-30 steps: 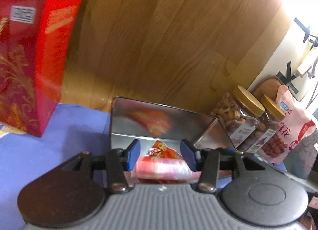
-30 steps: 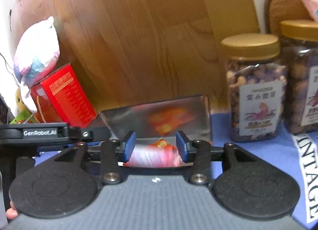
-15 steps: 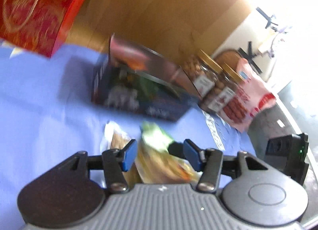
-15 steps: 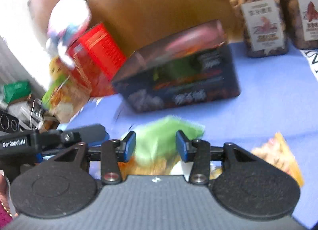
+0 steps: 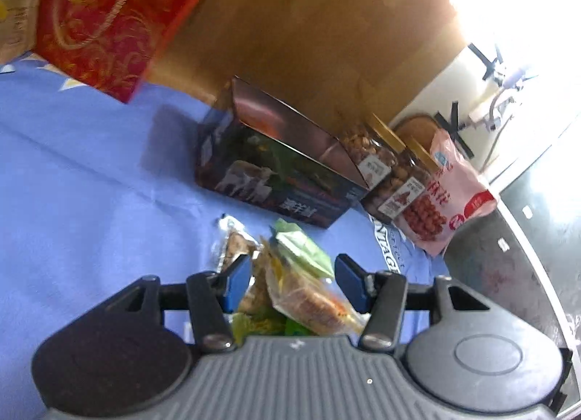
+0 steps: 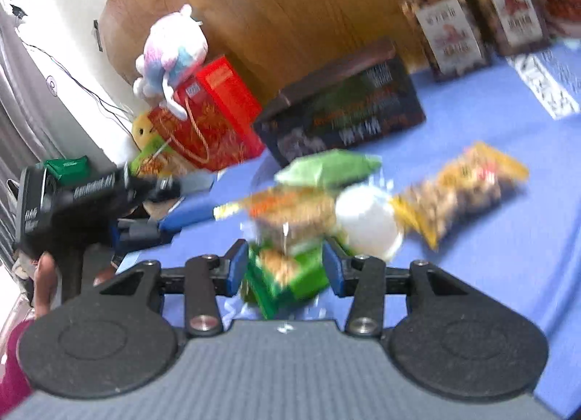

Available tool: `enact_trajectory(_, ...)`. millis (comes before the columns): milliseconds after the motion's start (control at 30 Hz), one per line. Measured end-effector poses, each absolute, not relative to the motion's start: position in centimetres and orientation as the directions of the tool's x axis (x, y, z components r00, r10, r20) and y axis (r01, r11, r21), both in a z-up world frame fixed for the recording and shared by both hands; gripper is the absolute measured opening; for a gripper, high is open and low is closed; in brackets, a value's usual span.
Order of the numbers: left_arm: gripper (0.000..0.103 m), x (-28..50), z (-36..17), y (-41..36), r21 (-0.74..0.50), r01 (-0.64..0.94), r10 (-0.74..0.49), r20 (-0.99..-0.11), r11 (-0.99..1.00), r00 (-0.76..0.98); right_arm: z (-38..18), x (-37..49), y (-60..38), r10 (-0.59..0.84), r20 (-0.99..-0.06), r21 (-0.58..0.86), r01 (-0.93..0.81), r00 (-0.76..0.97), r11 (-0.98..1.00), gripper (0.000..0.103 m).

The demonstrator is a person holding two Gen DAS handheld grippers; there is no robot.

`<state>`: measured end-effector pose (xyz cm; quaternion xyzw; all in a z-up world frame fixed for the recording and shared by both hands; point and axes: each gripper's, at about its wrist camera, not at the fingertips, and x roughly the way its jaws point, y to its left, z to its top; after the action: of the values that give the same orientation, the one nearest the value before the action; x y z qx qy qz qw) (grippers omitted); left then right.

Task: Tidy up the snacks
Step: 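Move the left gripper back to the pile toward the green cracker pack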

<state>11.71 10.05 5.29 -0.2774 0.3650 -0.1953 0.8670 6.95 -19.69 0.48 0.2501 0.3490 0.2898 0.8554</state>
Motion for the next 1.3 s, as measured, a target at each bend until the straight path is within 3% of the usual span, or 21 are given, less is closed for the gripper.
enact_trajectory(167, 0.048, 12.9, 4.5, 8.5, -0.616, 0.146, -0.557, -0.552, 0.774, 0.621, -0.7, 9.1, -21.8, 0.707, -0.411, 0.778, -0.182, 0.576, 0.601, 0.047)
enact_trajectory(233, 0.037, 13.2, 3.8, 8.2, -0.635, 0.139, -0.575, -0.559, 0.76, 0.597, -1.5, 10.2, -21.9, 0.705, -0.432, 0.795, -0.131, 0.562, 0.592, 0.046)
enact_trajectory(267, 0.034, 13.2, 3.4, 8.2, -0.638, 0.128, -0.575, -0.565, 0.759, 0.592, -2.0, 10.6, -21.8, 0.726, -0.418, 0.819, -0.119, 0.547, 0.561, 0.04)
enact_trajectory(300, 0.028, 13.0, 3.0, 8.2, -0.631, 0.118, -0.564, -0.574, 0.767, 0.594, -2.3, 10.8, -21.7, 0.753, -0.39, 0.844, -0.12, 0.53, 0.522, 0.023)
enact_trajectory(433, 0.022, 11.2, 3.0, 9.1, -0.667, 0.111, -0.581, -0.541, 0.737, 0.608, -1.0, 10.4, -21.0, 0.781, -0.372, 0.836, -0.184, 0.502, 0.517, 0.019)
enact_trajectory(600, 0.022, 9.8, 6.5, 10.0, -0.644, 0.138, -0.547, -0.494, 0.752, 0.675, 2.0, 10.5, -19.6, 0.807, -0.328, 0.811, -0.291, 0.492, 0.507, 0.019)
enact_trajectory(767, 0.022, 13.8, 10.2, 10.0, -0.598, 0.188, -0.514, -0.439, 0.779, 0.737, 5.8, 14.2, -18.5, 0.787, -0.296, 0.747, -0.382, 0.541, 0.544, 0.019)
enact_trajectory(900, 0.022, 19.6, 10.6, 9.3, -0.562, 0.195, -0.491, -0.441, 0.804, 0.752, 7.2, 18.7, -17.8, 0.734, -0.321, 0.677, -0.396, 0.599, 0.62, 0.019)
enact_trajectory(1100, 0.022, 26.4, 7.7, 9.2, -0.551, 0.122, -0.444, -0.5, 0.826, 0.744, 4.5, 25.3, -16.0, 0.669, -0.426, 0.625, -0.337, 0.609, 0.704, 0.019)
enact_trajectory(1200, 0.028, 27.7, 6.4, 9.1, -0.517, 0.07, -0.392, -0.545, 0.853, 0.741, 3.5, 26.4, -14.8, 0.626, -0.477, 0.568, -0.327, 0.616, 0.755, 0.02)
enact_trajectory(1300, 0.032, 27.2, 6.5, 9.5, -0.51, 0.077, -0.384, -0.532, 0.857, 0.755, 4.4, 25.4, -14.5, 0.596, -0.46, 0.503, -0.36, 0.658, 0.786, 0.029)
